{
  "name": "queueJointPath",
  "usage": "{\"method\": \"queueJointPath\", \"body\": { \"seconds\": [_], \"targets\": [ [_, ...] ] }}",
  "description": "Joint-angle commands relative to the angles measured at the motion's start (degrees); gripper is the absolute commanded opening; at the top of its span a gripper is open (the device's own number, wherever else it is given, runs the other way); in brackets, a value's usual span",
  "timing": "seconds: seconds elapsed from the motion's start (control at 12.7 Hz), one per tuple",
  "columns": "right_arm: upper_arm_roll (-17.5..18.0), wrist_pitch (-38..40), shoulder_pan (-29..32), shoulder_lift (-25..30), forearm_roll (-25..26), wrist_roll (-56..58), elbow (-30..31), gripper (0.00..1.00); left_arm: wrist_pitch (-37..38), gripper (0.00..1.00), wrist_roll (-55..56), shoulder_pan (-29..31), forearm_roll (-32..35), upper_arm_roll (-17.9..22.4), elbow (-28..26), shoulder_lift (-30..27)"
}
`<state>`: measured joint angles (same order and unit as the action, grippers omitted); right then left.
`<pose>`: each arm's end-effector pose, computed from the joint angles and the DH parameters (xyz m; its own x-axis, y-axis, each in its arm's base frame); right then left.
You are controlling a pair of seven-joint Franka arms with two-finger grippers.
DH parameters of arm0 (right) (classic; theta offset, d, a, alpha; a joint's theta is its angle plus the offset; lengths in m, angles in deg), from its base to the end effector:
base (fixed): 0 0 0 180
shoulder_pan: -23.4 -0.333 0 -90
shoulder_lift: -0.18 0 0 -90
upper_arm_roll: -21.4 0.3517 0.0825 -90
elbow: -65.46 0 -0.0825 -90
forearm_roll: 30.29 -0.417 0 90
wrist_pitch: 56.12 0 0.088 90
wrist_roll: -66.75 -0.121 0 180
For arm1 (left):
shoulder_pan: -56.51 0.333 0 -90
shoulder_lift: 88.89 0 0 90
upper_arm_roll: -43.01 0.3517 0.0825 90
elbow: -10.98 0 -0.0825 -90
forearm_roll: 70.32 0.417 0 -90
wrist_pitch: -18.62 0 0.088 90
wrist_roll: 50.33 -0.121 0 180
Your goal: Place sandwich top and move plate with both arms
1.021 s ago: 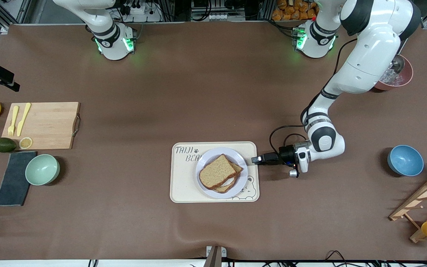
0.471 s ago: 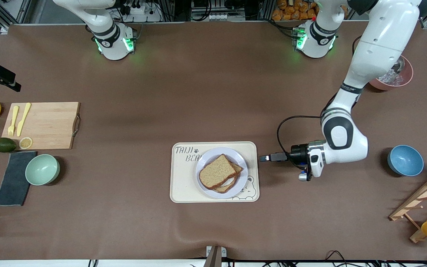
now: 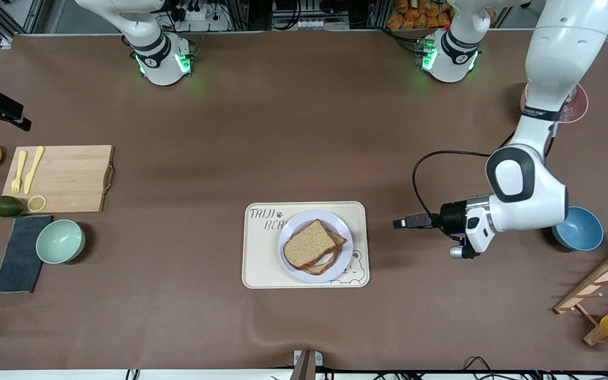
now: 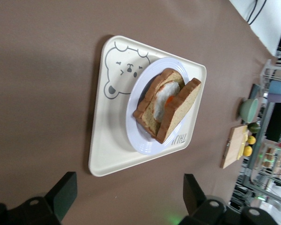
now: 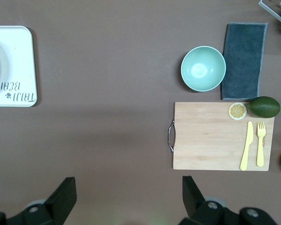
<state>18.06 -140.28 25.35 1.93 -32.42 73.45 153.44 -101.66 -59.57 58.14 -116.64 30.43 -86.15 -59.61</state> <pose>0.5640 -0.0480 0.6728 0.9991 0.0284 -0.0313 0.0271 -0.9987 -0.0428 0.6974 -0.1615 0.3157 0.9856 0.0745 -0.1518 0.1596 -0.7060 0.6900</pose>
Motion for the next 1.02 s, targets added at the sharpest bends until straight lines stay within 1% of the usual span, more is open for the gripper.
{"method": "queueJointPath", "body": {
  "seconds": [0.0, 0.08, 0.16, 0.24, 0.39, 0.63, 0.79, 0.86, 0.94],
  "targets": [
    [-0.2, 0.2, -0.4, -0.4, -0.2, 0.4, -0.7, 1.00, 6.8, 1.00, 8.1, 1.6, 11.6, -0.1, 4.2, -3.3],
    [-0.2, 0.2, -0.3, -0.4, -0.2, 0.4, -0.6, 1.00, 10.9, 1.00, 9.7, 2.1, 16.9, -0.2, 7.6, -3.5],
    [-0.2, 0.2, -0.3, -0.4, -0.2, 0.4, -0.6, 1.00, 16.3, 1.00, 11.0, 2.0, 19.7, -0.2, 11.2, -4.2],
    [-0.2, 0.2, -0.5, -0.4, -0.2, 0.4, -0.6, 1.00, 20.2, 1.00, 12.6, 1.9, 21.4, 0.0, 13.3, -5.2],
    [-0.2, 0.2, -0.3, -0.4, -0.2, 0.4, -0.6, 1.00, 22.5, 1.00, 12.9, 2.6, 28.4, 0.0, 13.7, -9.7],
    [-0.2, 0.2, -0.4, -0.4, -0.2, 0.4, -0.6, 1.00, 25.5, 1.00, 12.9, 2.4, 42.4, -0.5, 13.7, -16.1],
    [-0.2, 0.2, -0.5, -0.4, -0.2, 0.4, -0.6, 1.00, 27.6, 1.00, 12.5, 2.5, 48.4, -0.3, 13.7, -18.7],
    [-0.2, 0.2, -0.5, -0.4, -0.2, 0.4, -0.6, 1.00, 27.6, 1.00, 12.2, 2.8, 50.3, -0.1, 13.7, -19.6],
    [-0.2, 0.2, -0.5, -0.5, -0.2, 0.4, -0.6, 1.00, 27.7, 1.00, 12.2, 3.9, 50.6, -0.3, 13.7, -21.0]
  ]
}}
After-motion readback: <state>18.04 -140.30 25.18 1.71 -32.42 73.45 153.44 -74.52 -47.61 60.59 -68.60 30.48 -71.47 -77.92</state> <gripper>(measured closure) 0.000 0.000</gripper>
